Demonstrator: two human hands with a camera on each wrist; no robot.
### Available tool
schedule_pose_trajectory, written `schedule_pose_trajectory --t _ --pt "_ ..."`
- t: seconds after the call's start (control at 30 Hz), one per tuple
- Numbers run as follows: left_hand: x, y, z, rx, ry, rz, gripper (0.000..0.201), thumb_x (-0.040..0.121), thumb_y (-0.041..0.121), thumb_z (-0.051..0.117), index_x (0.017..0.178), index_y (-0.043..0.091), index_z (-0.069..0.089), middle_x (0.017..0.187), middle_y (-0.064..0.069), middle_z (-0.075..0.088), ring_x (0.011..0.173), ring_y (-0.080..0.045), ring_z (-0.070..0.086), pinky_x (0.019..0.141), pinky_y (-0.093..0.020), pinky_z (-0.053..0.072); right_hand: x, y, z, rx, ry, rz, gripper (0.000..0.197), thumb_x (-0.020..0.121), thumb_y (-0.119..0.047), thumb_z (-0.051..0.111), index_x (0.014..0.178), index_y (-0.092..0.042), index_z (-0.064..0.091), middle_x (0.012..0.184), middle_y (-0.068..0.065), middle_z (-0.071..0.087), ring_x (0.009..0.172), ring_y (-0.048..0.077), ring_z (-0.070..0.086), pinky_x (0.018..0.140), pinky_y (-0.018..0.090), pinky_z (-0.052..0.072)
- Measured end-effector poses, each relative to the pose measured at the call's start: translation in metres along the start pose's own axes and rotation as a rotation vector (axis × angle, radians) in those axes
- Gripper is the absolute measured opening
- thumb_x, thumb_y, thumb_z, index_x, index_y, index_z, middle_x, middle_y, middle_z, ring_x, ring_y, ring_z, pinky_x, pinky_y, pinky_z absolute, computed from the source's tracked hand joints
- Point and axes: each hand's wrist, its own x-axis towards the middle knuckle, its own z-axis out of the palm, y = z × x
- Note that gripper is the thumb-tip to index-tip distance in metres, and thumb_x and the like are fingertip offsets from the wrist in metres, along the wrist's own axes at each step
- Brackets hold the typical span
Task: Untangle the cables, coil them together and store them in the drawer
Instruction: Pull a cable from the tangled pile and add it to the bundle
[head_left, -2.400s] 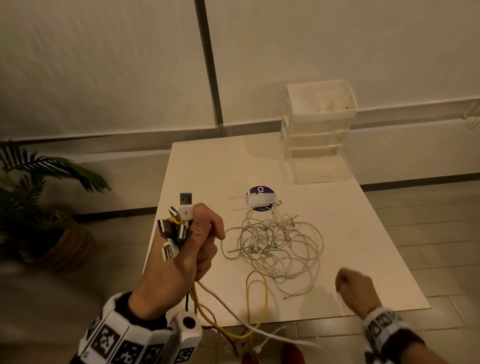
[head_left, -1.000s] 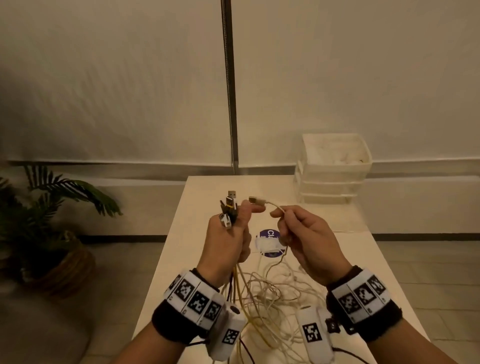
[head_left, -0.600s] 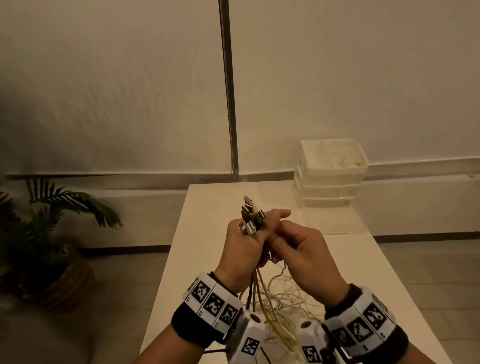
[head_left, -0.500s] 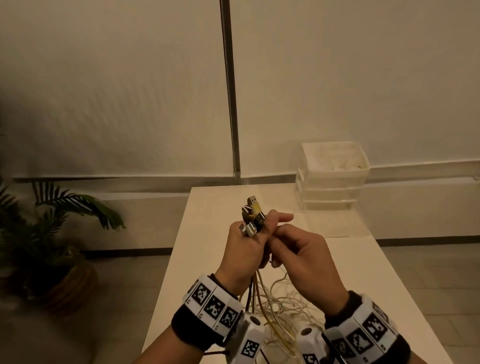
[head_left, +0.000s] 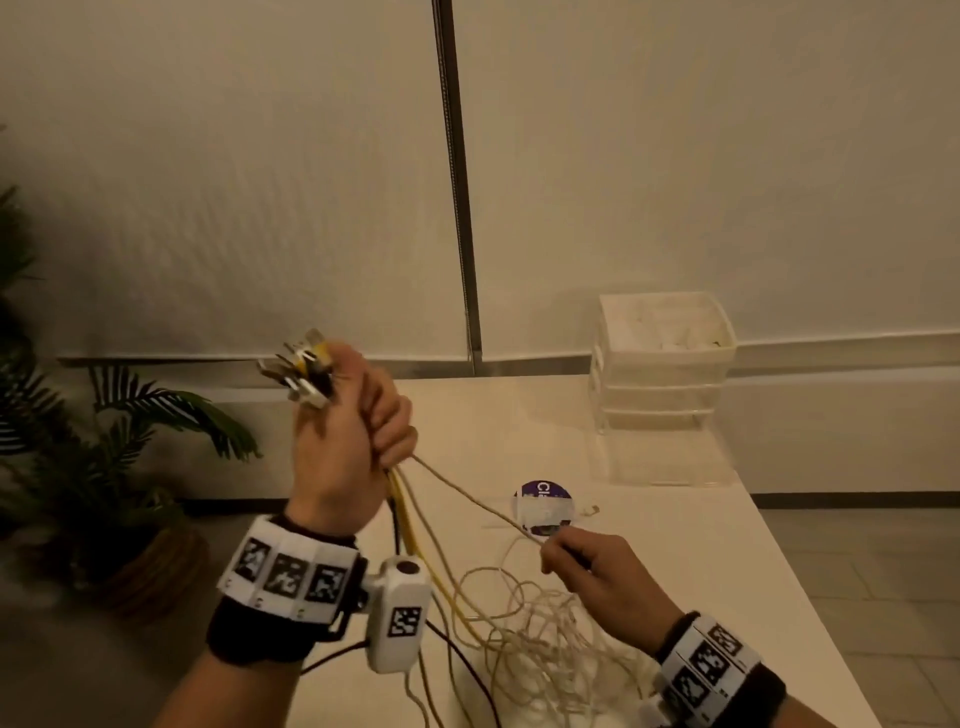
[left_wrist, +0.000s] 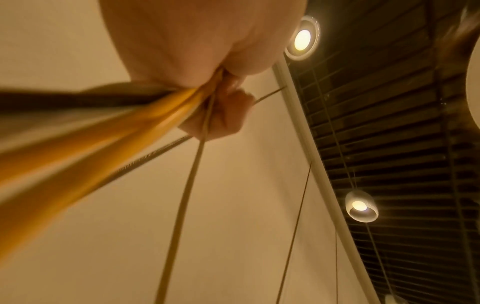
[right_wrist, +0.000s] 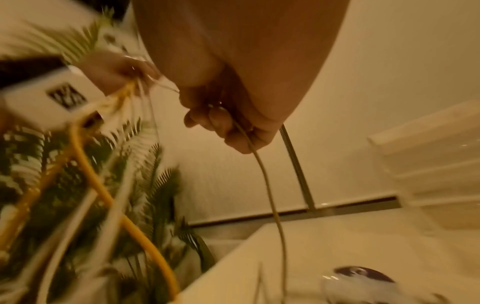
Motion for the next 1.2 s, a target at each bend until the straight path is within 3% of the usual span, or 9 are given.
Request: schedule_pose_trajectory --t 0.2,0.3,0.37,0.47,0.6,0.73,0.9,1.03,1.2 --pt "-0.018 0.007 0.005 0.566 -0.223 -0.061 0.031 0.090 0.044 0.058 0.065 0.026 0.059 0.050 0.007 0.050 0.040 -0.008 0.038 0.037 -0.021 0.031 0.025 0.010 -0.029 -0.082 -0.058 0.060 0.028 0.099 -0.021 0.050 0.071 -0.017 0.056 0.060 -0.025 0.056 0.057 -0.003 0.050 0.058 0.012 0.033" --pt "-0.032 -0.026 0.021 0.944 -0.369 0.061 0.011 0.093 0.021 0.063 0.095 0.021 0.073 0.084 0.022 0.072 0.079 0.007 0.066 0.068 -0.011 0.050 0.037 -0.017 -0.042 0.011 -0.106 0.027 0.031 0.099 -0.018 0.049 0.070 -0.012 0.057 0.056 -0.017 0.054 0.053 -0.003 0.045 0.056 0.010 0.035" --pt "-0.035 -0.049 0.030 1.021 -0.358 0.095 0.013 0.091 0.019 0.065 0.100 0.022 0.074 0.099 0.016 0.074 0.094 0.004 0.066 0.080 -0.017 0.051 0.043 -0.032 -0.048 0.080 -0.154 0.008 0.031 0.099 -0.018 0.051 0.070 -0.012 0.060 0.058 -0.013 0.052 0.054 0.001 0.041 0.055 0.011 0.036" --pt "-0.033 -0.076 0.038 1.140 -0.337 0.038 0.015 0.086 0.013 0.057 0.086 0.020 0.071 0.080 0.005 0.072 0.073 -0.014 0.064 0.066 -0.037 0.051 0.050 -0.047 -0.055 0.217 -0.167 -0.036 0.029 0.096 -0.020 0.053 0.073 -0.004 0.062 0.059 -0.005 0.048 0.056 0.012 0.037 0.055 0.021 0.031" --pt "-0.031 -0.075 0.045 1.098 -0.269 0.118 0.024 0.077 0.012 0.046 0.065 0.024 0.064 0.064 0.006 0.066 0.062 -0.015 0.059 0.059 -0.036 0.046 0.052 -0.048 -0.063 0.353 -0.167 -0.032 0.029 0.094 -0.024 0.053 0.067 -0.023 0.064 0.066 0.013 0.041 0.057 0.017 0.034 0.055 0.023 0.031" --pt "-0.012 -0.052 0.037 0.915 -0.054 0.178 0.043 0.086 -0.004 0.054 0.063 0.033 0.058 0.058 0.018 0.056 0.052 0.000 0.053 0.054 -0.018 0.039 0.044 -0.027 -0.061 0.357 -0.171 0.038 0.023 0.097 -0.017 0.051 0.078 -0.012 0.063 0.066 0.014 0.043 0.058 0.017 0.039 0.056 0.018 0.038" --pt "0.009 -0.007 0.017 0.443 0.293 0.203 0.018 0.093 0.029 0.060 0.076 0.025 0.063 0.057 0.011 0.054 0.048 -0.009 0.044 0.045 -0.026 0.036 0.037 0.024 -0.054 0.242 -0.064 0.176 0.025 0.099 -0.013 0.048 0.080 -0.003 0.060 0.061 0.004 0.047 0.057 0.016 0.044 0.062 0.031 0.041" --pt "0.003 -0.010 0.008 0.810 0.221 0.210 0.017 0.094 0.025 0.059 0.091 0.041 0.062 0.073 0.009 0.058 0.064 -0.012 0.053 0.060 -0.038 0.048 0.047 0.027 -0.061 0.291 0.089 0.219 0.026 0.100 -0.011 0.046 0.080 -0.006 0.063 0.055 -0.005 0.044 0.053 0.012 0.041 0.062 0.035 0.042" --pt "-0.026 -0.030 0.027 1.107 0.018 0.431 0.037 0.088 0.008 0.057 0.119 0.028 0.059 0.078 0.018 0.061 0.074 -0.001 0.061 0.060 -0.009 0.047 0.061 -0.006 -0.070 0.397 0.092 0.139 0.024 0.099 -0.013 0.048 0.085 -0.004 0.064 0.058 0.002 0.036 0.053 0.013 0.034 0.061 0.037 0.042"
